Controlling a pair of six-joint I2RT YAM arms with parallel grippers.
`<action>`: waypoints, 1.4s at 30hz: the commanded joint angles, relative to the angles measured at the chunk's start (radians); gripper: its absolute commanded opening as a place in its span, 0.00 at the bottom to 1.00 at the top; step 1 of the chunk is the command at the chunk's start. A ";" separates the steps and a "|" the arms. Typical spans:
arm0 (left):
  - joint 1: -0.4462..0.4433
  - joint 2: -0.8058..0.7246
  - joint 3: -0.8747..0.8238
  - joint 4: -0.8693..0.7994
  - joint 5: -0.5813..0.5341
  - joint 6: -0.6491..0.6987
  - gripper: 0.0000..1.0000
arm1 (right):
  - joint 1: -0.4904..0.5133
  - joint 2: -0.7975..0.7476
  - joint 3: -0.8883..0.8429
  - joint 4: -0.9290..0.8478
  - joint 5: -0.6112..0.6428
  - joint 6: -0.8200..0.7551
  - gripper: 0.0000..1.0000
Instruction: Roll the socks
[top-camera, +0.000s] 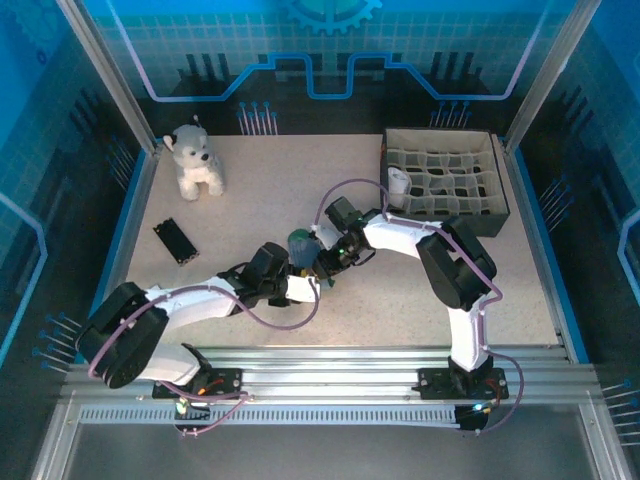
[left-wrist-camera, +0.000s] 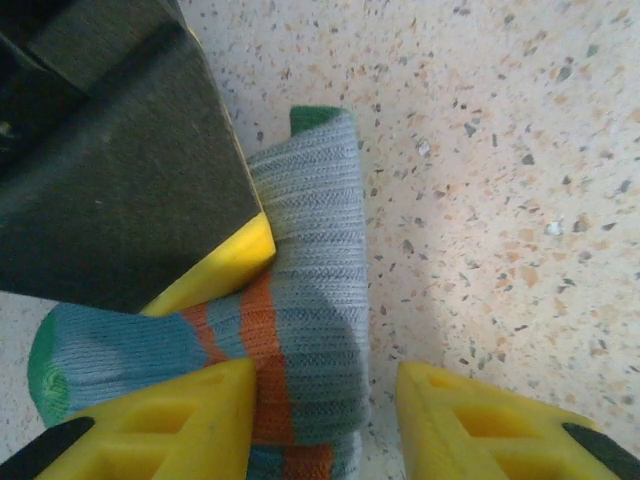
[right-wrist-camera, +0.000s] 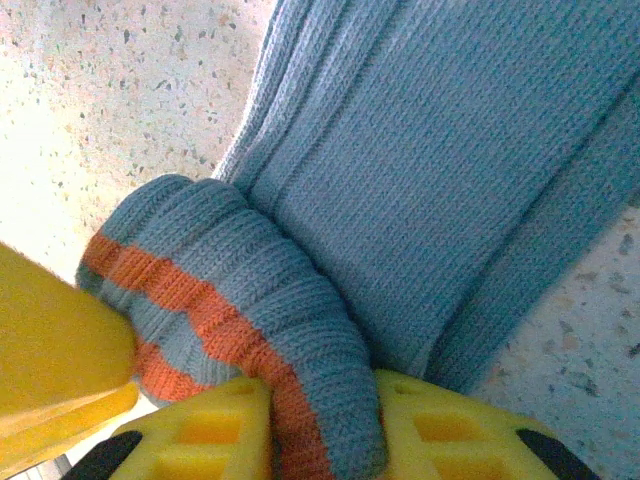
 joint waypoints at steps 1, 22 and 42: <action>-0.006 0.045 0.031 0.046 -0.019 0.021 0.42 | -0.020 0.065 -0.009 -0.116 0.072 -0.013 0.26; -0.005 0.170 0.107 -0.144 -0.048 0.080 0.00 | -0.065 0.057 0.016 -0.143 -0.054 0.018 0.29; 0.175 0.366 0.463 -0.761 0.424 0.001 0.00 | -0.109 -0.451 -0.518 0.564 -0.060 -0.085 0.44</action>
